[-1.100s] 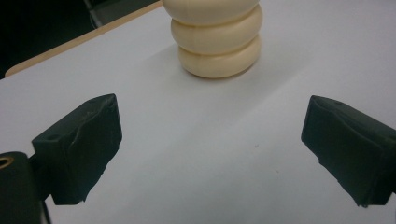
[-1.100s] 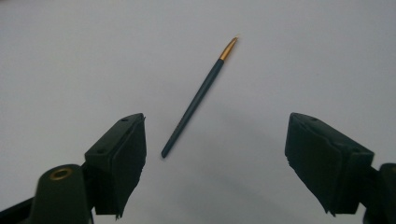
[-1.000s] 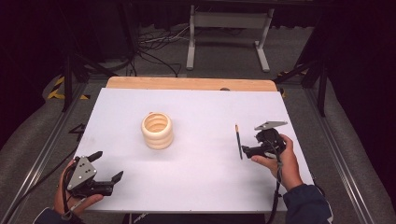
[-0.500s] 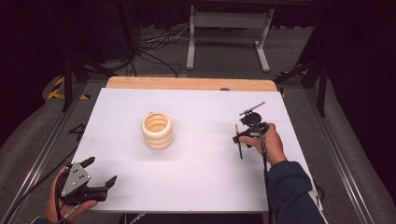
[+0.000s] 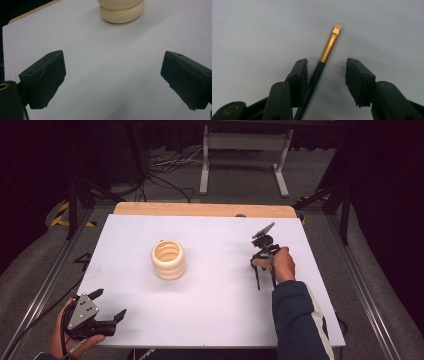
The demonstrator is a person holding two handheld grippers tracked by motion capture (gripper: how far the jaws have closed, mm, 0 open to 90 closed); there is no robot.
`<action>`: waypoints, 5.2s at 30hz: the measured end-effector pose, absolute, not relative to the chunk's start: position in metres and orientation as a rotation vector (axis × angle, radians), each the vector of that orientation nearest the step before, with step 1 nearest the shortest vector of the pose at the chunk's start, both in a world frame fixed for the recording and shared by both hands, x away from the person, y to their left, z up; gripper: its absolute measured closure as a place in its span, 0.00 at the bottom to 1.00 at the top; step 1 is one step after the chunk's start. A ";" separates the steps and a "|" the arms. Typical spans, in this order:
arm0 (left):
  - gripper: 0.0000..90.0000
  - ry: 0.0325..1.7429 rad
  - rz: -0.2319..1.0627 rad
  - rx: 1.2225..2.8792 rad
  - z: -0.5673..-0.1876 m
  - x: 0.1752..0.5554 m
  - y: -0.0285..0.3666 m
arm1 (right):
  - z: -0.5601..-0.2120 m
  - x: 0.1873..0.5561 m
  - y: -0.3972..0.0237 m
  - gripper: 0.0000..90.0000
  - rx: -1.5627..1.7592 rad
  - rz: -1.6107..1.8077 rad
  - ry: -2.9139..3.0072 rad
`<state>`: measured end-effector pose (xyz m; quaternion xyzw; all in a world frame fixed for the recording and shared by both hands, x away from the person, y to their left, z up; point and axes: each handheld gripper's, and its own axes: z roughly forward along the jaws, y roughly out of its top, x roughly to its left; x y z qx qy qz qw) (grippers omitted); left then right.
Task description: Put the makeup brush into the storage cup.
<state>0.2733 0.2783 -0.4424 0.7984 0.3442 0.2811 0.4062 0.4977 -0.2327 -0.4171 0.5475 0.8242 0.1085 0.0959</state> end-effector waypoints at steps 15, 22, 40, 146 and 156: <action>0.08 0.865 0.680 2.025 -0.444 0.274 0.277 | -0.419 0.500 -0.231 0.93 1.602 0.364 2.495; 0.08 0.864 0.687 2.028 -0.443 0.274 0.277 | -0.412 0.496 -0.236 0.93 1.578 0.440 2.481; 0.08 0.873 0.695 2.009 -0.442 0.274 0.277 | -0.364 0.458 -0.243 0.93 1.247 1.018 2.311; 0.08 0.747 0.685 1.911 -0.429 0.279 0.270 | -0.334 0.439 -0.050 0.93 0.586 1.845 2.018; 0.08 0.744 0.681 1.893 -0.428 0.279 0.271 | -0.344 0.451 -0.035 0.93 0.595 1.825 2.033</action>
